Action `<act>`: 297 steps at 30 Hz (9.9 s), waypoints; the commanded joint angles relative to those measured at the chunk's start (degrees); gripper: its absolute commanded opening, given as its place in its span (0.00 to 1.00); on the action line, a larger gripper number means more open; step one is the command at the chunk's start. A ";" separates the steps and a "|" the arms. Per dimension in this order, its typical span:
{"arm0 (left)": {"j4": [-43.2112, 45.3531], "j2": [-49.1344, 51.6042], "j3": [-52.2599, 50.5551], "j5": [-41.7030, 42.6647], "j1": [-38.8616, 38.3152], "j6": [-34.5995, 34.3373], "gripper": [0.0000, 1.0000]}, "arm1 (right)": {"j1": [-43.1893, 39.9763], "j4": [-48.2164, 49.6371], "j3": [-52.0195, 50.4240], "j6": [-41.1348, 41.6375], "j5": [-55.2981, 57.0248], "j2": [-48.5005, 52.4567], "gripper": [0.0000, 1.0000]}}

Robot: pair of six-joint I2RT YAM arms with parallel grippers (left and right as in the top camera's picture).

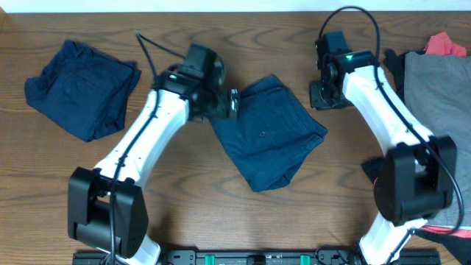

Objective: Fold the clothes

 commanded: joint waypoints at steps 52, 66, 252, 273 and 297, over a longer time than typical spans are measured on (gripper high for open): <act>-2.16 2.80 0.70 13.49 1.36 11.10 0.98 | 5.68 7.69 -12.79 1.62 -10.10 -20.72 0.89; 10.60 16.98 0.70 24.94 0.98 12.68 0.98 | 5.14 -2.36 -12.79 2.10 -9.94 -27.61 0.87; -39.06 -9.97 5.90 -11.63 6.99 5.07 0.98 | -7.04 -14.99 -13.25 6.51 -5.09 -29.51 0.96; -12.96 -75.69 -23.47 -12.85 6.97 5.11 0.98 | 7.17 1.60 -38.51 14.34 12.37 -78.12 0.99; -13.20 -77.88 -23.50 -12.87 6.97 5.11 0.98 | 4.00 -6.91 -39.19 9.73 12.13 -79.58 0.99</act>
